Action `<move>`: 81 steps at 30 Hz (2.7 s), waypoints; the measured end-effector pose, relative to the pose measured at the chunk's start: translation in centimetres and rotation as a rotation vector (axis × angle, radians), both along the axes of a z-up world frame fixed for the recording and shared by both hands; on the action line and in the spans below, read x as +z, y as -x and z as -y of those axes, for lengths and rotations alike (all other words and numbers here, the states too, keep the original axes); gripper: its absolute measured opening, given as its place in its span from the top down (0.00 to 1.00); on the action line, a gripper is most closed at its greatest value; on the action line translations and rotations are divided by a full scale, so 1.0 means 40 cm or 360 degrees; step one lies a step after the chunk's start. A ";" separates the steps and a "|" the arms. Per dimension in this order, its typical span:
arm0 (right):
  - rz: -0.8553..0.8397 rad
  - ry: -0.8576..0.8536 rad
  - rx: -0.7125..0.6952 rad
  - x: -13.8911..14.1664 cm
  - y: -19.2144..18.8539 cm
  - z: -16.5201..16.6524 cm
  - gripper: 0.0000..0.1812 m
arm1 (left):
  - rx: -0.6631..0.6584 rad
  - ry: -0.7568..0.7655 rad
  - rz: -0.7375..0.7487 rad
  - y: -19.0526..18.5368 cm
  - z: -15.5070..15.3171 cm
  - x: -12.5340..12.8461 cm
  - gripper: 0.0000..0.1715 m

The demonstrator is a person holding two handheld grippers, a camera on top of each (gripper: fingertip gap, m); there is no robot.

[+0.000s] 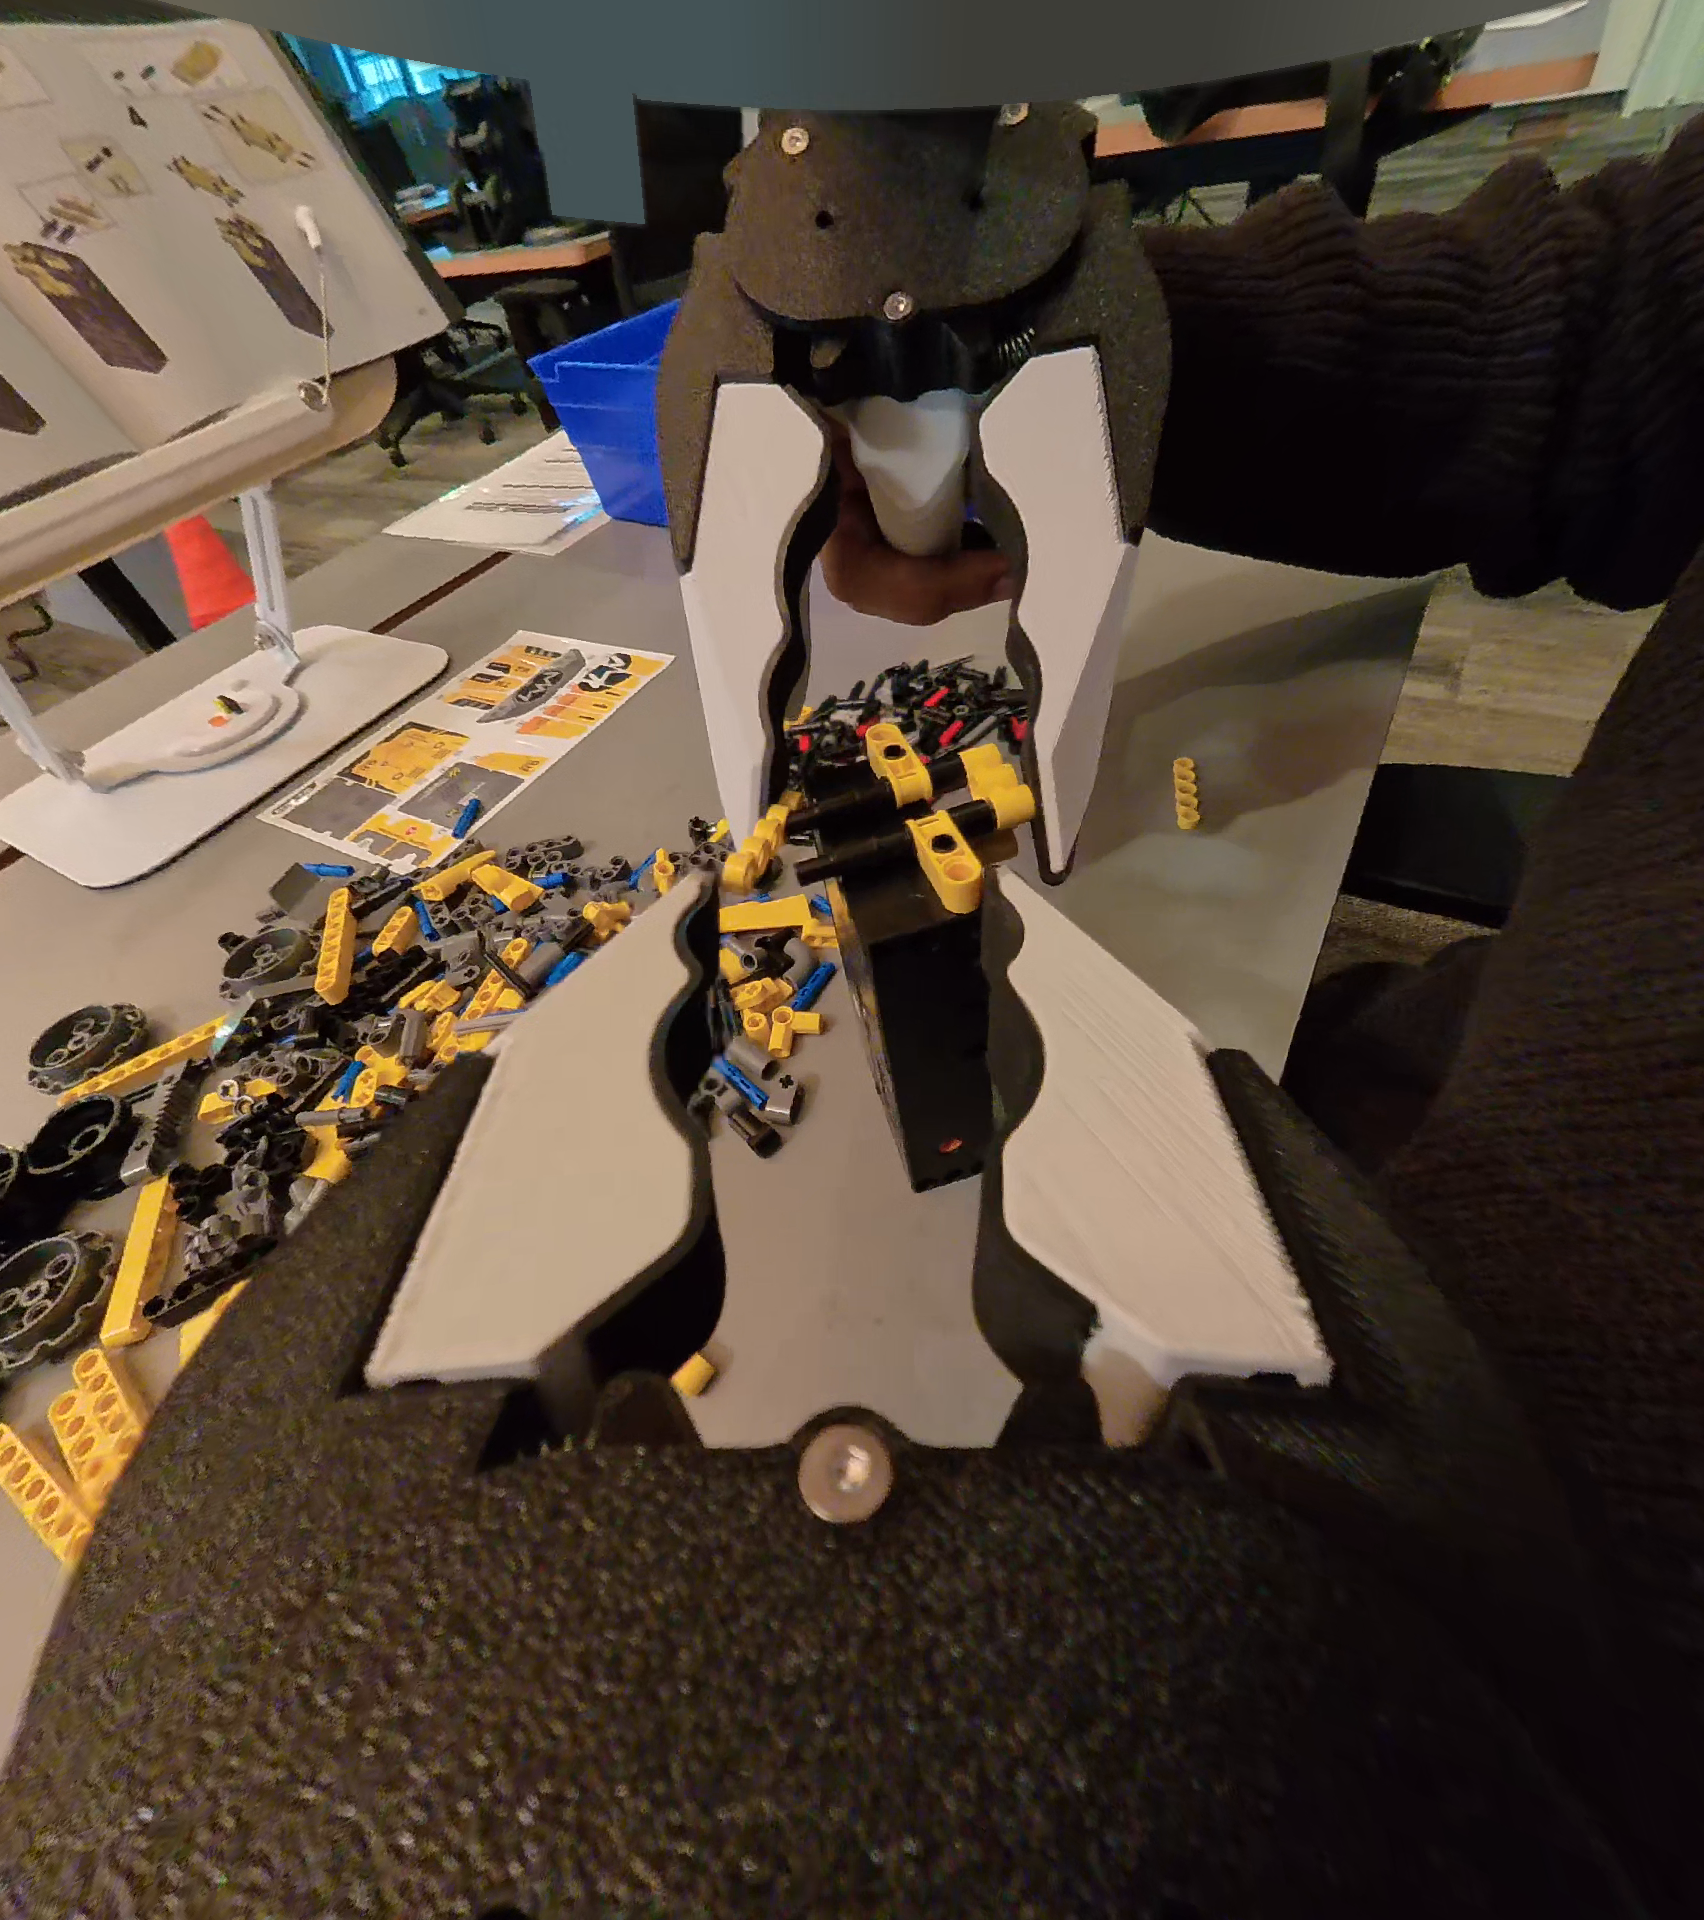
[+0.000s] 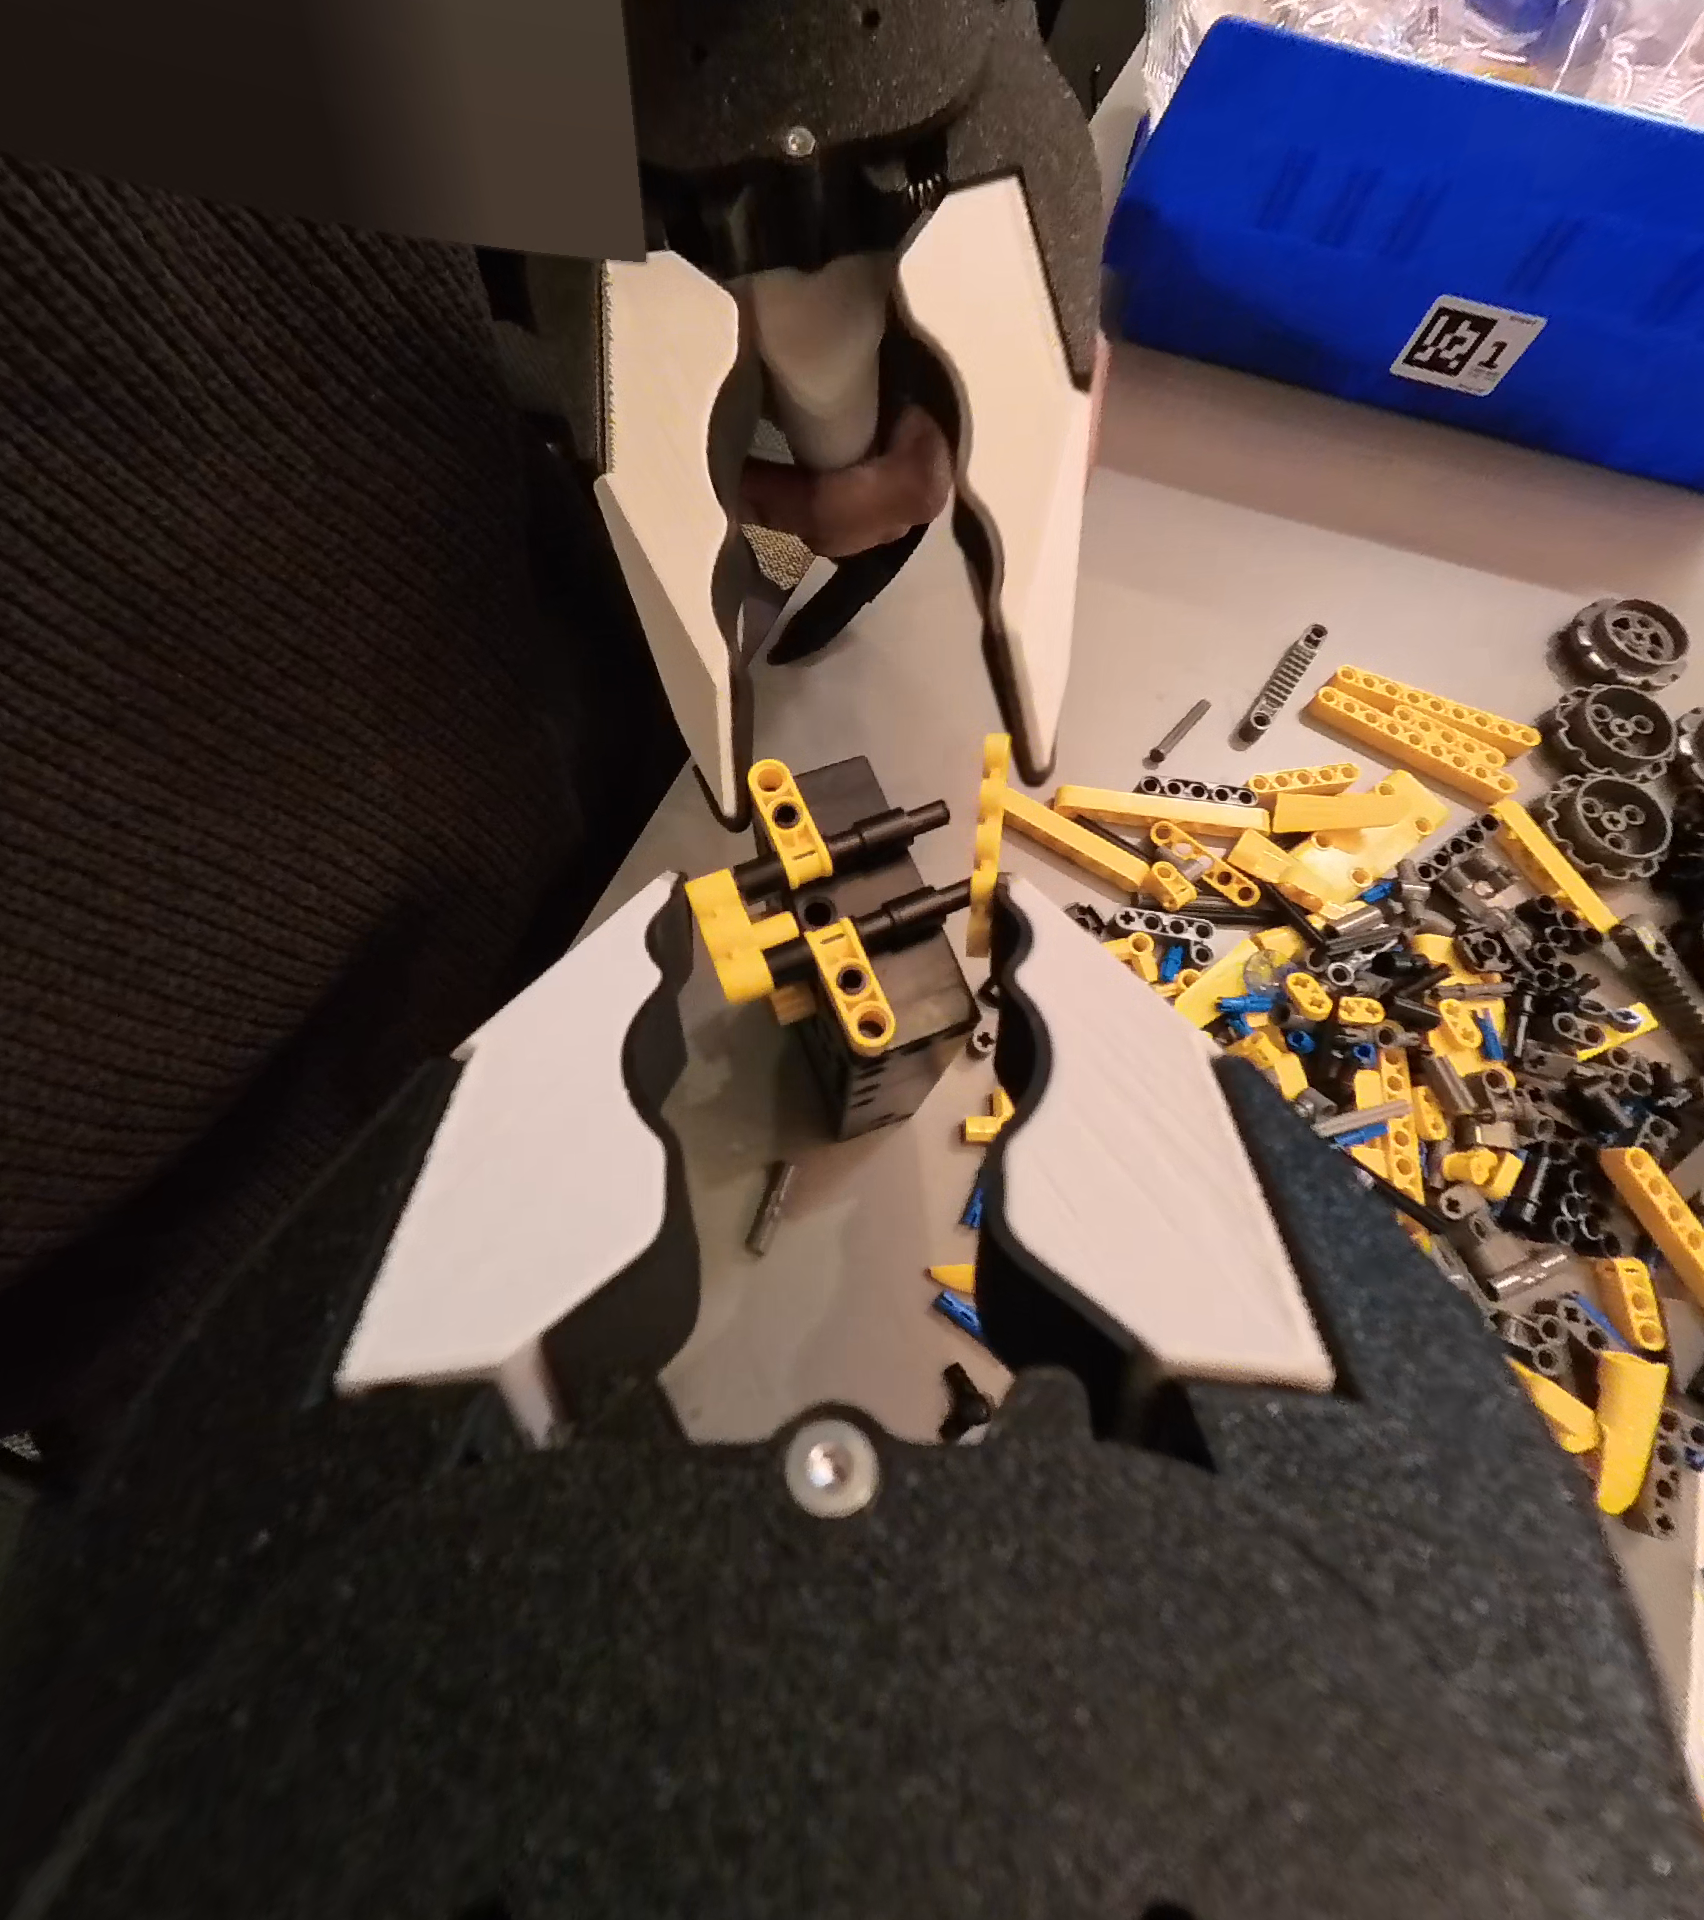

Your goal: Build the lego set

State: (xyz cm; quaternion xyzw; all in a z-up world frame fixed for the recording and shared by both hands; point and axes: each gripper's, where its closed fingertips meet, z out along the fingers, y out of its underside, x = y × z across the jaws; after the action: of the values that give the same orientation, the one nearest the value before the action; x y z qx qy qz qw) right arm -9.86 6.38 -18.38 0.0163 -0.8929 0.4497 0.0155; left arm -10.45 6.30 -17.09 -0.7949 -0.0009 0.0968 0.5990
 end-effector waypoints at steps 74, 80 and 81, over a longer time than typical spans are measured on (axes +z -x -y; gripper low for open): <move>0.0057 -0.0028 -0.0037 -0.004 0.000 -0.003 0.66 | -0.0244 -0.0106 0.0331 -0.026 0.001 -0.002 0.75; 0.0068 -0.0024 -0.0032 -0.003 0.004 -0.004 0.66 | -0.0235 -0.0151 0.0402 -0.021 -0.002 0.002 0.75; 0.0070 -0.0026 -0.0030 -0.003 0.004 -0.004 0.66 | -0.0234 -0.0150 0.0388 -0.020 -0.002 0.002 0.75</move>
State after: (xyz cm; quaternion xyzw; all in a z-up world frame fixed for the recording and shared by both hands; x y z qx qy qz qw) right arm -10.02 6.54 -18.52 -0.0020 -0.8967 0.4426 0.0000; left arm -9.64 6.38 -17.00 -0.7696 -0.0201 -0.0448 0.6366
